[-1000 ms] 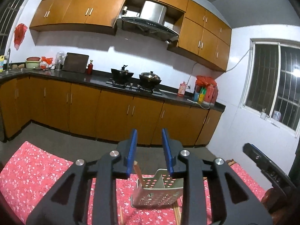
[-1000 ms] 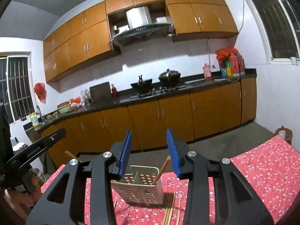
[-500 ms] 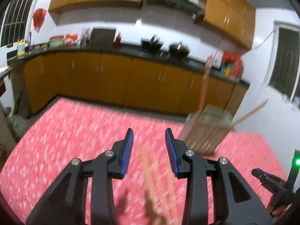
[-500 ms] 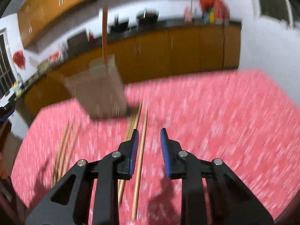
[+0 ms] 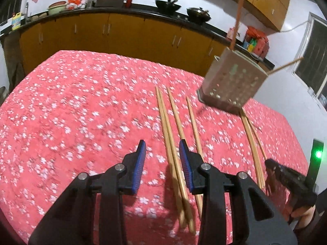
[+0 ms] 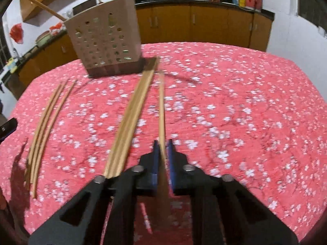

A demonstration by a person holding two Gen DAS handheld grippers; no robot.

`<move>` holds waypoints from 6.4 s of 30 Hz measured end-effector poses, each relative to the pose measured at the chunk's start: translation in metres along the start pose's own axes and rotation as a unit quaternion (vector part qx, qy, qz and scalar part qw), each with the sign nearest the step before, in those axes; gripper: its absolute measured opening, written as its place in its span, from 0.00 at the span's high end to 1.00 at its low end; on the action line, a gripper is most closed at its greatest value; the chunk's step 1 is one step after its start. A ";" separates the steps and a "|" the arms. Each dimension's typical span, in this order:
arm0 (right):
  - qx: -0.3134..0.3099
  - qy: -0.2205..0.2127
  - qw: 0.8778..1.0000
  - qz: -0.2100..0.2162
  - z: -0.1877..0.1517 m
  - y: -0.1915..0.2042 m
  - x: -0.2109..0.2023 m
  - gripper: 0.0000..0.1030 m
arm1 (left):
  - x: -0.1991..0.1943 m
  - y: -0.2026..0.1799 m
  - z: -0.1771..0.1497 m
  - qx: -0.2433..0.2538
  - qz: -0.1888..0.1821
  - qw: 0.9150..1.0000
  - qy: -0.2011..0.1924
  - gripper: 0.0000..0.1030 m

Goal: Organize utensils
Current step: 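Grasp another chopstick with the left tool while the right tool grasps one too, then raise the left tool's chopstick upright above the holder while the right tool does likewise, then open the left tool to drop its chopstick in the holder while the right tool releases, then grasp a third chopstick with the left tool while the right tool grasps one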

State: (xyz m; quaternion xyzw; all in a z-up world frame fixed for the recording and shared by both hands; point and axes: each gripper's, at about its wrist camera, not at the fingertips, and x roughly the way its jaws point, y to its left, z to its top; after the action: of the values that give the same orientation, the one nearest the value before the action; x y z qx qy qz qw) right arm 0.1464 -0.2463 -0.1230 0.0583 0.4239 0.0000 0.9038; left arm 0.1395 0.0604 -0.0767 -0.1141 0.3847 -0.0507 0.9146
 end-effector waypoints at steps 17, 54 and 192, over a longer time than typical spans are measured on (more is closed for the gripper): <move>0.030 -0.001 1.000 -0.009 0.005 -0.018 -0.004 0.93 | 0.031 -0.029 -0.024 0.071 0.039 0.995 0.065 0.86; 0.024 -0.006 1.000 -0.017 0.012 -0.025 0.003 0.93 | 0.041 0.006 0.002 0.046 0.059 0.996 0.047 0.88; 0.034 0.017 0.994 0.099 0.030 0.009 0.004 0.83 | -0.010 -0.009 0.046 0.022 0.033 0.999 -0.036 0.70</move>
State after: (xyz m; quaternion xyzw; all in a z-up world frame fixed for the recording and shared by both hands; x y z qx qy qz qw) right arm 0.1722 -0.2407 -0.1066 0.1304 0.4312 0.0762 0.8895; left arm 0.1658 0.0611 -0.0361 -0.0824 0.3534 -0.0246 0.9315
